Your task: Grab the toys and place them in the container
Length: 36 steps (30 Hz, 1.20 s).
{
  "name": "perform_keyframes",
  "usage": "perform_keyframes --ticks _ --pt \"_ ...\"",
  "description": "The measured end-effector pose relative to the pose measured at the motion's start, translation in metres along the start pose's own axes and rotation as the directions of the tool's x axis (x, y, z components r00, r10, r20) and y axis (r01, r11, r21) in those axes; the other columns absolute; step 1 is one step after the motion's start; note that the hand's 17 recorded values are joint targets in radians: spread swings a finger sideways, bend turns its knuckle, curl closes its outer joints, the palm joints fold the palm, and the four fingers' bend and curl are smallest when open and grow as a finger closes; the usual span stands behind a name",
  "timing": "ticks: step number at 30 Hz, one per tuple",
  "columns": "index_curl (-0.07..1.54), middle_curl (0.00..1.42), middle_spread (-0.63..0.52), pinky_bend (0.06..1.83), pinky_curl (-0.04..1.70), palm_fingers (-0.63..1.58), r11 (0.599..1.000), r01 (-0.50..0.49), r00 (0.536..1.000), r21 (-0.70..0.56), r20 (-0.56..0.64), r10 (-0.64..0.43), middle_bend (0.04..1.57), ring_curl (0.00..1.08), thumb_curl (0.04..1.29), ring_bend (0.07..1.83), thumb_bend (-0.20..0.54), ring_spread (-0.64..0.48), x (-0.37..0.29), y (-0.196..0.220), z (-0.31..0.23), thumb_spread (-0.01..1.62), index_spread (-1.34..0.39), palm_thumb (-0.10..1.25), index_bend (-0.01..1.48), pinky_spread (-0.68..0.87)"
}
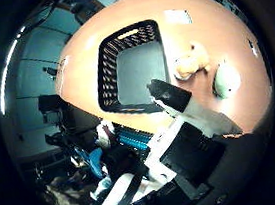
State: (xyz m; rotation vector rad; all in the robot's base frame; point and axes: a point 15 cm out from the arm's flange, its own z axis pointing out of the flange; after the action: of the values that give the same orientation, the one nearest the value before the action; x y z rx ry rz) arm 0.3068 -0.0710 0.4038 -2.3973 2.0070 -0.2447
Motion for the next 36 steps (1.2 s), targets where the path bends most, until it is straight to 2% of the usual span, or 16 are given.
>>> perform_keyframes --ticks 6,14,22,36 --pt "0.33 0.38 -0.16 0.56 0.06 0.44 0.992 -0.124 0.992 -0.023 -0.014 0.124 0.34 0.16 0.30 0.56 -0.021 -0.05 0.062 0.014 0.016 1.09 -0.43 0.63 0.17 0.44" --pt "0.32 0.38 -0.12 0.59 0.09 0.36 0.976 -0.215 0.976 -0.030 -0.025 0.214 0.31 0.17 0.28 0.52 -0.027 -0.01 0.125 0.018 0.047 1.11 -0.41 0.54 0.17 0.43" --pt "0.30 0.36 -0.05 0.60 0.13 0.24 0.973 -0.230 0.973 -0.034 -0.023 0.229 0.26 0.18 0.27 0.47 -0.027 0.08 0.151 0.005 0.086 1.08 -0.35 0.46 0.16 0.42" --pt "0.29 0.35 -0.03 0.52 0.18 0.21 0.967 -0.243 0.970 -0.072 -0.003 0.244 0.24 0.20 0.27 0.41 -0.027 0.13 0.186 -0.012 0.163 1.06 -0.34 0.42 0.16 0.42"
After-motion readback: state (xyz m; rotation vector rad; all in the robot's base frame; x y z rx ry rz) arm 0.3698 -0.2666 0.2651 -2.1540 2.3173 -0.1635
